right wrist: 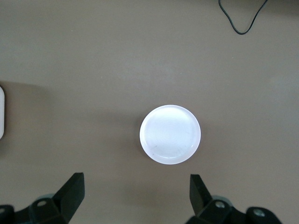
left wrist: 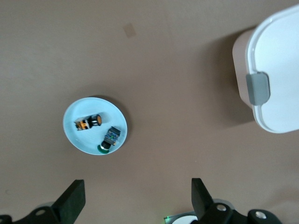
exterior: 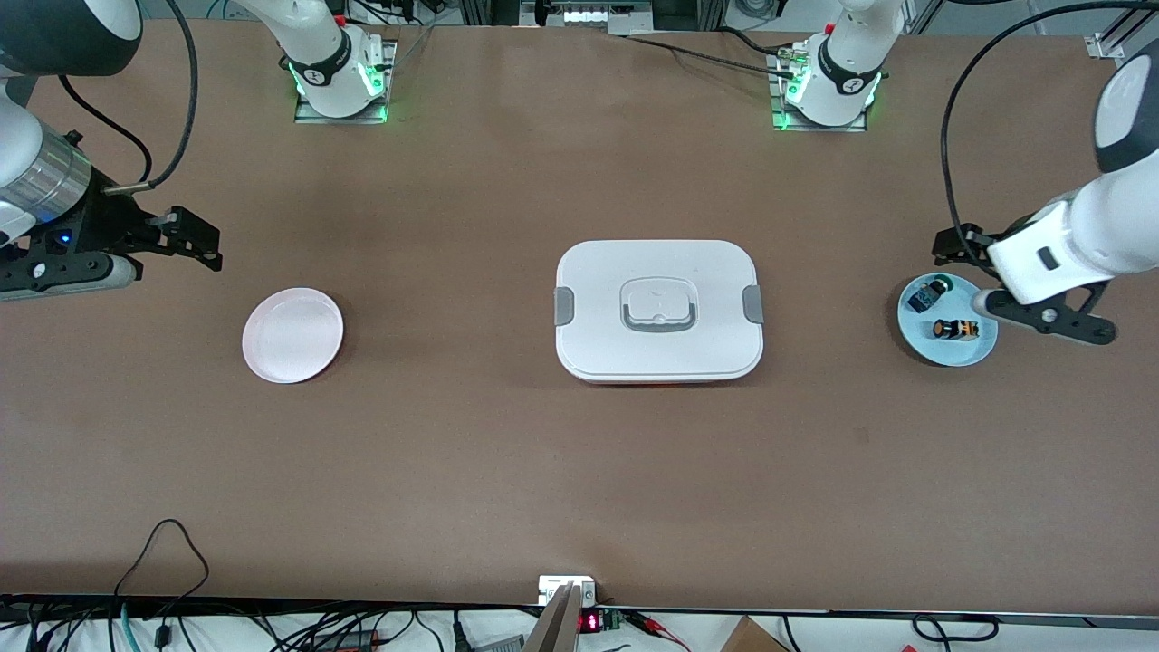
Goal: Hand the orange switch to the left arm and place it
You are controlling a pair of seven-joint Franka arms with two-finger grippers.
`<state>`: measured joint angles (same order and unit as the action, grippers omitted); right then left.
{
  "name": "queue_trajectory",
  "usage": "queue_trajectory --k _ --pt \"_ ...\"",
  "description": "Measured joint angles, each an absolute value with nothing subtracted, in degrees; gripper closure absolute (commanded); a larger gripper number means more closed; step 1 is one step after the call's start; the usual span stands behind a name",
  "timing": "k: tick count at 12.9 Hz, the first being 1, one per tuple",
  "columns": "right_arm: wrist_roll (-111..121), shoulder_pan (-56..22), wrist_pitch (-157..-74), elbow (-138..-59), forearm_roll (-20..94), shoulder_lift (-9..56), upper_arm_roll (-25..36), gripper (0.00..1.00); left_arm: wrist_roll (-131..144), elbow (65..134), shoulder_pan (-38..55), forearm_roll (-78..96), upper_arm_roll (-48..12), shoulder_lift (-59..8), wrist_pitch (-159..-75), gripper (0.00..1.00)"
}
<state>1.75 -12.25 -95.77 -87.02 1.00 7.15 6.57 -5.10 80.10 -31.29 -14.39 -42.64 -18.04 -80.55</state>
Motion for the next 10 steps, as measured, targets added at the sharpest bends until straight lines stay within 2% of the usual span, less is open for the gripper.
queue_trajectory --k 1,3,5,8,10 --pt "1.8 -12.2 -95.8 -87.0 1.0 7.2 6.6 0.00 -5.0 79.4 -28.3 -13.4 -38.8 -16.9 -80.5 0.00" --pt "1.8 -12.2 -95.8 -87.0 1.0 7.2 6.6 0.00 -3.2 79.3 -19.0 -6.9 -26.6 -13.6 -80.9 0.00" --pt "1.7 -12.2 -95.8 -87.0 1.0 7.2 6.6 0.00 -0.5 81.6 -11.0 -3.1 -16.1 -10.3 -84.2 0.00" --pt "1.7 -12.2 -95.8 -87.0 1.0 7.2 6.6 0.00 2.5 90.3 -4.4 -2.3 -8.1 -4.5 -94.0 0.00" --pt "1.7 -12.2 -95.8 -87.0 1.0 7.2 6.6 0.00 3.1 94.2 -1.2 -2.2 -4.4 -1.6 -96.0 0.00"
